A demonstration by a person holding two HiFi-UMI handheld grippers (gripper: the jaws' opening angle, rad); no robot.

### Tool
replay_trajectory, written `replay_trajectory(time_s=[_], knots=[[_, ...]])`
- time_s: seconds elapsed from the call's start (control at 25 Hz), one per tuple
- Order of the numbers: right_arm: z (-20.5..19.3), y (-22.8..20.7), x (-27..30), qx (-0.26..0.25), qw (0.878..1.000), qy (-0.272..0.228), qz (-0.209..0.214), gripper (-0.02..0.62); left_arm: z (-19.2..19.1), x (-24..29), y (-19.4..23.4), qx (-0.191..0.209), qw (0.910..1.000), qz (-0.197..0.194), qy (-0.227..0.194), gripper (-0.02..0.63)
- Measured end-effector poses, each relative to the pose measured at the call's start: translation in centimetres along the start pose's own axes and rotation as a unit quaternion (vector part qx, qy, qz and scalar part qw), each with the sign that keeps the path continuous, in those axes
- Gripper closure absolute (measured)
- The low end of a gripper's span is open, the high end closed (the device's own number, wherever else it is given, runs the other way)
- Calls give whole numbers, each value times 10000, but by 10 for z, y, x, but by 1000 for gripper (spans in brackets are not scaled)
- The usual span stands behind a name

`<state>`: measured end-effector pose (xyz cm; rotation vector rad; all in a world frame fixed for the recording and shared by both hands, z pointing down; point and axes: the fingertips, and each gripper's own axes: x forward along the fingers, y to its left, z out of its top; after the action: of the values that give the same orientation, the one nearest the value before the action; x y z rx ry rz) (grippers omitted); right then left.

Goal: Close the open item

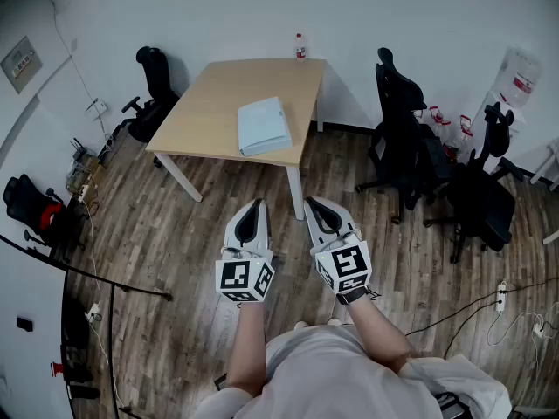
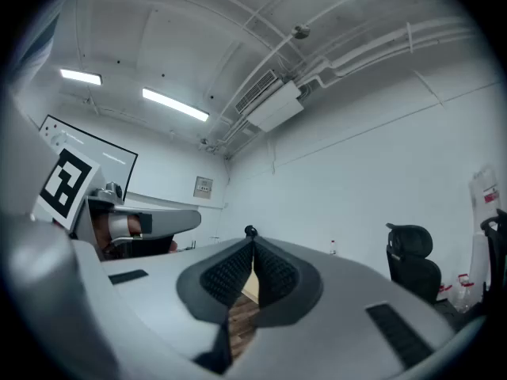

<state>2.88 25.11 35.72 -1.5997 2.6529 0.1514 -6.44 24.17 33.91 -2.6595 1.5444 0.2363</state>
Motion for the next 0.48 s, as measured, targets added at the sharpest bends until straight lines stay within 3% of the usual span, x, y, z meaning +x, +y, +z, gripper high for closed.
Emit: replay_trajectory(time_s=[0.48], knots=[[-15, 28, 0, 42, 9993, 251, -259, 581, -19, -29, 26, -145, 9997, 19, 171, 595]])
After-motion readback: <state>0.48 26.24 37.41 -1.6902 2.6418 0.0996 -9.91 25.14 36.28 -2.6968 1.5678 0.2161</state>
